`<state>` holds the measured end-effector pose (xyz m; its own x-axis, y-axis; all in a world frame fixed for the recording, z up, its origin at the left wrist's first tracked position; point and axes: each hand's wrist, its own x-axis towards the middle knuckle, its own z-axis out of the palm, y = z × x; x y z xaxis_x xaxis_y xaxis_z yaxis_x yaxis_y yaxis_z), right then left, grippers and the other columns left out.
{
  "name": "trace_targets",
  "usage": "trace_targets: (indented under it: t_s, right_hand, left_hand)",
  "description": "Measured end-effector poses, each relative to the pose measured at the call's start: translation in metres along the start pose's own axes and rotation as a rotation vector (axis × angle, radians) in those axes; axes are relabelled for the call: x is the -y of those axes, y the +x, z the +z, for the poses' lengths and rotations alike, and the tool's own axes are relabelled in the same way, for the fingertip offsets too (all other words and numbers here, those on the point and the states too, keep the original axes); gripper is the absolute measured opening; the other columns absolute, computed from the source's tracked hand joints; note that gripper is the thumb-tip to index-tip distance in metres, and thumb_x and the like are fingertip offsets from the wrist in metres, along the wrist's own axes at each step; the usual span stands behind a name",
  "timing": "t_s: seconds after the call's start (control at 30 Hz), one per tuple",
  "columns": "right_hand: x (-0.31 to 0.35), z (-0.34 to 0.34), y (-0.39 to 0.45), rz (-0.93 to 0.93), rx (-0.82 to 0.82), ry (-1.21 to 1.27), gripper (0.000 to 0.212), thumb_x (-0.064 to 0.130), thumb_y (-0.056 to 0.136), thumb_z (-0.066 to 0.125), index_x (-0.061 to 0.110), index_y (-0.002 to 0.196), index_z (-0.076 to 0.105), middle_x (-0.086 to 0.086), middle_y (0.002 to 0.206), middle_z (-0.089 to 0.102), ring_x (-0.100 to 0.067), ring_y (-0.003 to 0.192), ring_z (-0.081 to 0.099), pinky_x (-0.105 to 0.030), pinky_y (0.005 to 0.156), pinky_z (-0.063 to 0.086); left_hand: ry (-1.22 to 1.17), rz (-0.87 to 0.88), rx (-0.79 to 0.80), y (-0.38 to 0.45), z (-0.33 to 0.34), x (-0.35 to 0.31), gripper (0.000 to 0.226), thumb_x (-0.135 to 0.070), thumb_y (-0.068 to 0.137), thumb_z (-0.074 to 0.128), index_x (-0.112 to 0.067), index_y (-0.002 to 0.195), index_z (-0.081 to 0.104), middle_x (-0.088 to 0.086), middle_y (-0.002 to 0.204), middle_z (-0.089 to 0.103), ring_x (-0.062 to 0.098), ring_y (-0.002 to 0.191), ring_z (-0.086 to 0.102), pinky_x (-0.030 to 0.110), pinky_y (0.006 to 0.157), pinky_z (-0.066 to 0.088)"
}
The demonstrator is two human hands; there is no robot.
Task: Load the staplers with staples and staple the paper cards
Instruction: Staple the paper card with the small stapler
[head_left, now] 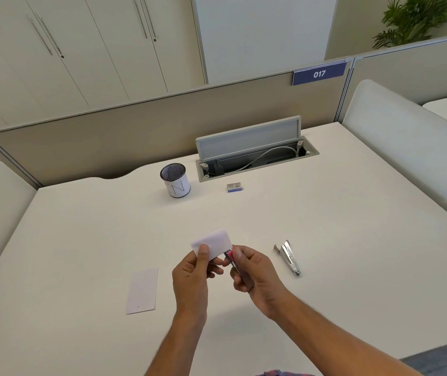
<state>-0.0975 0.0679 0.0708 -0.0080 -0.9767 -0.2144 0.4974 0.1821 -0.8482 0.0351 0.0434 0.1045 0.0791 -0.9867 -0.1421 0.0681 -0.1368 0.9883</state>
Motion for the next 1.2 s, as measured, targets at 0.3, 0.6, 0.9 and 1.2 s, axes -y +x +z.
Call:
trace_targets:
  t_s: [0.3, 0.6, 0.9, 1.2]
  right_hand:
    - [-0.0011, 0.0008, -0.0033, 0.021, -0.049, -0.132, 0.06, 0.026, 0.074, 0.088, 0.013, 0.119, 0.05, -0.003, 0.08, 0.064, -0.018, 0.047, 0.042, -0.022, 0.044, 0.027]
    - [-0.0014, 0.0018, -0.004, -0.026, 0.011, -0.19, 0.029, 0.034, 0.091, 0.071, 0.016, 0.114, 0.074, -0.009, 0.1, 0.075, -0.019, 0.065, 0.049, -0.029, 0.053, 0.039]
    - [-0.0011, 0.0029, -0.0035, 0.029, 0.021, -0.129, 0.031, 0.04, 0.102, 0.06, 0.013, 0.098, 0.074, -0.012, 0.099, 0.071, -0.018, 0.061, 0.047, -0.027, 0.052, 0.033]
    - [-0.001, 0.0069, -0.0041, 0.082, 0.061, -0.163, 0.044, 0.028, 0.093, 0.075, -0.001, 0.118, 0.054, -0.001, 0.073, 0.056, -0.014, 0.054, 0.026, -0.027, 0.049, 0.018]
  left_hand:
    - [0.009, -0.006, -0.059, 0.0014, -0.0049, 0.0054, 0.037, -0.027, 0.102, 0.057, -0.004, 0.076, 0.071, 0.01, 0.068, 0.071, 0.021, 0.059, 0.061, 0.04, 0.069, 0.049]
    - [0.006, -0.003, -0.064, 0.0003, -0.0061, 0.0054, 0.037, -0.027, 0.101, 0.058, -0.004, 0.076, 0.071, 0.012, 0.067, 0.071, 0.023, 0.058, 0.061, 0.041, 0.07, 0.051]
    - [-0.001, -0.011, -0.053, 0.0008, -0.0083, 0.0065, 0.037, -0.025, 0.102, 0.058, -0.001, 0.077, 0.071, 0.014, 0.067, 0.071, 0.026, 0.06, 0.059, 0.04, 0.069, 0.05]
    - [0.007, -0.018, -0.065, 0.0021, -0.0085, 0.0098, 0.038, -0.023, 0.101, 0.059, -0.001, 0.073, 0.07, 0.012, 0.065, 0.069, 0.021, 0.056, 0.058, 0.039, 0.067, 0.05]
